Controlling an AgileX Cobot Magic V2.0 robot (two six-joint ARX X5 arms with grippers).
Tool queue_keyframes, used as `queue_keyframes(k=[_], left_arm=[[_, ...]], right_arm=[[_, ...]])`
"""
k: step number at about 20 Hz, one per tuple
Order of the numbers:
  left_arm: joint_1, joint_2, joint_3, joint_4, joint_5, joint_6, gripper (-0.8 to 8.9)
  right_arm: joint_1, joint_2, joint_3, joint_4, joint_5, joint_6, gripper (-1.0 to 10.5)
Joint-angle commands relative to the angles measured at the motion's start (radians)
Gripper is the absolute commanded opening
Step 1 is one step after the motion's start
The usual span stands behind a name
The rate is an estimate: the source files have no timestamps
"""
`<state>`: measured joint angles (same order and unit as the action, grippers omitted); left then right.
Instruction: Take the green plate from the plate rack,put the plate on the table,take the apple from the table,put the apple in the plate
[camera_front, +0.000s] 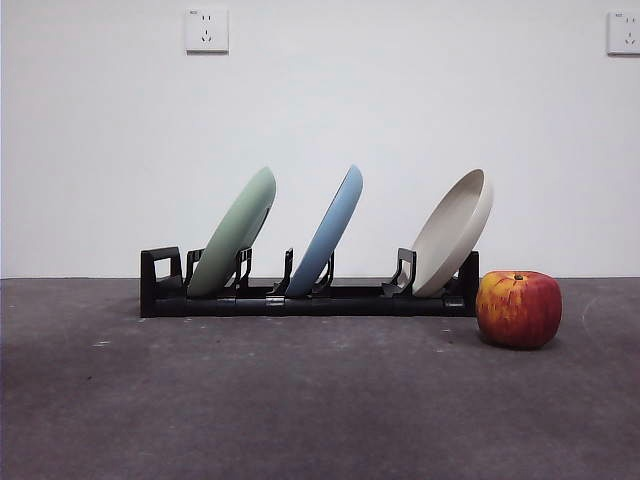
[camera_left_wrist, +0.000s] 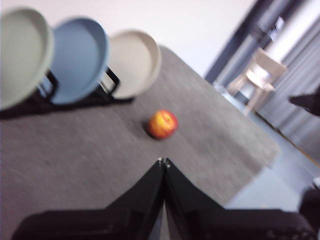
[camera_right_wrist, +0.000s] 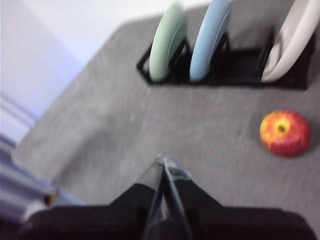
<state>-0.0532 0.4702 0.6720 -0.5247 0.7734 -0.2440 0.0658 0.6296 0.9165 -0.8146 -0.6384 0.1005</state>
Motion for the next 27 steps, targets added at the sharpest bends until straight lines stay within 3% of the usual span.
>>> queue_keyframes(k=[1,6,11,12,14,15,16,27], left_arm=[[0.000,0.028,0.036,-0.074,0.039,0.108,-0.08],[0.000,0.057,0.084,-0.216,0.040,0.214,-0.08],[0.000,0.058,0.090,-0.233,0.040,0.220,0.22],[0.000,0.058,0.090,-0.233,0.040,0.217,1.11],[0.000,0.058,0.090,-0.233,0.040,0.218,4.15],[0.000,0.058,0.090,-0.232,0.041,0.218,5.01],[0.000,0.058,0.090,-0.232,0.041,0.218,5.11],[-0.004,0.096,0.090,-0.113,0.013,0.204,5.11]], right_arm=[[0.014,0.032,0.044,-0.101,-0.017,-0.142,-0.1],[0.028,0.058,0.063,-0.225,-0.014,-0.217,-0.1],[0.028,0.058,0.063,-0.233,-0.014,-0.225,0.1],[0.028,0.058,0.063,-0.233,-0.014,-0.225,0.8],[0.028,0.058,0.063,-0.233,-0.013,-0.221,4.2],[0.028,0.058,0.063,-0.234,-0.013,-0.221,6.0],[0.028,0.058,0.063,-0.234,-0.010,-0.219,6.9],[0.028,0.077,0.063,-0.235,-0.010,-0.206,6.9]])
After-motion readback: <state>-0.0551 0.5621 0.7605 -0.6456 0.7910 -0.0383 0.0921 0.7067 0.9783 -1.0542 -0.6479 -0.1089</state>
